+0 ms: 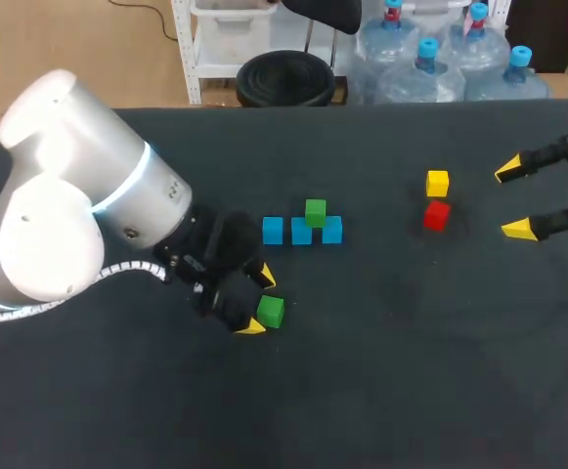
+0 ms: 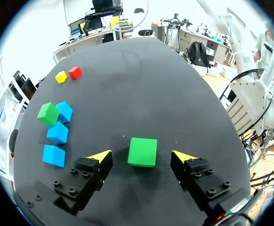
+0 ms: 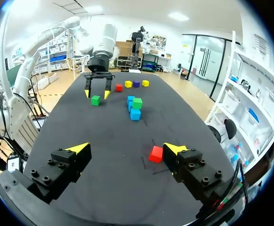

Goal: Place the blue cubes, place green cubes on the blue cubes, place the yellow cubes on the green cubes, then place the red cubes on the yellow cubes, and place purple cube on the red cubes.

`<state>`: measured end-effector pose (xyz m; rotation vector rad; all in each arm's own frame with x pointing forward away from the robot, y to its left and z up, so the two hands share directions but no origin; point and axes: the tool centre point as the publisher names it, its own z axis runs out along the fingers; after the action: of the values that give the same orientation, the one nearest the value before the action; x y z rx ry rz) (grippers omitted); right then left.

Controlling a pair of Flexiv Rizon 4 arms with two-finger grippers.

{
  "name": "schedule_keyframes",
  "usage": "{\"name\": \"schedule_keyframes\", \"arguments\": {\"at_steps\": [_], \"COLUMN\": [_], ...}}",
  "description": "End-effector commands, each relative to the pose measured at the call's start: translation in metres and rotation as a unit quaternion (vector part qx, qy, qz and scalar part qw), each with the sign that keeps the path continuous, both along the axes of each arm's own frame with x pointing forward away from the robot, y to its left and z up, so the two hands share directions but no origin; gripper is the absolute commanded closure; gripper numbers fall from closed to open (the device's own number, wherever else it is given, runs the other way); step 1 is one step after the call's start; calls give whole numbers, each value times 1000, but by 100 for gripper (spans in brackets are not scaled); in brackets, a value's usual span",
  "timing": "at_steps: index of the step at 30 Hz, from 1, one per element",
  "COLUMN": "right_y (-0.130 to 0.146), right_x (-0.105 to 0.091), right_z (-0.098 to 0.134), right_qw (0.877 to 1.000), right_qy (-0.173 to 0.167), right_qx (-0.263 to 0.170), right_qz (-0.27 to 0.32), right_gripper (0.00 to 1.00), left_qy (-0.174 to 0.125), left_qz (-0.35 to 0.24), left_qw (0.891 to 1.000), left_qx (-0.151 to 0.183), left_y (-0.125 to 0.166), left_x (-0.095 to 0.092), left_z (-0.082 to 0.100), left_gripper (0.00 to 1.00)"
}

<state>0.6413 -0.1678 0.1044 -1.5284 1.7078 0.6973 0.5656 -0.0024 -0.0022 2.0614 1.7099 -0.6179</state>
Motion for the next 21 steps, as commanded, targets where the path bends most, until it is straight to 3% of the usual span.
{"name": "schedule_keyframes", "arguments": {"at_steps": [1, 3, 6, 10, 13, 15, 21], "right_y": [0, 0, 0, 0, 0, 0, 0], "right_x": [1, 1, 1, 1, 1, 1, 1], "right_z": [-1, -1, -1, -1, -1, -1, -1], "right_qw": [1000, 1000, 1000, 1000, 1000, 1000, 1000], "right_qy": [0, 0, 0, 0, 0, 0, 0], "right_qx": [1, 1, 1, 1, 1, 1, 1], "right_qz": [0, 0, 0, 0, 0, 0, 0], "right_gripper": [0, 0, 0, 0, 0, 0, 0], "left_qy": [1, 1, 1, 1, 1, 1, -2], "left_qz": [-2, -3, -3, -5, -6, -7, -4], "left_qw": [1000, 1000, 1000, 1000, 1000, 1000, 1000], "left_qx": [5, 8, 9, 9, 9, 9, 7], "left_y": [-2, -2, -2, -2, -2, -2, 0], "left_x": [3, 3, 3, 3, 2, 2, 4], "left_z": [1, 1, 2, 2, 3, 4, 14], "left_gripper": [31, 34, 51, 64, 82, 100, 100]}}
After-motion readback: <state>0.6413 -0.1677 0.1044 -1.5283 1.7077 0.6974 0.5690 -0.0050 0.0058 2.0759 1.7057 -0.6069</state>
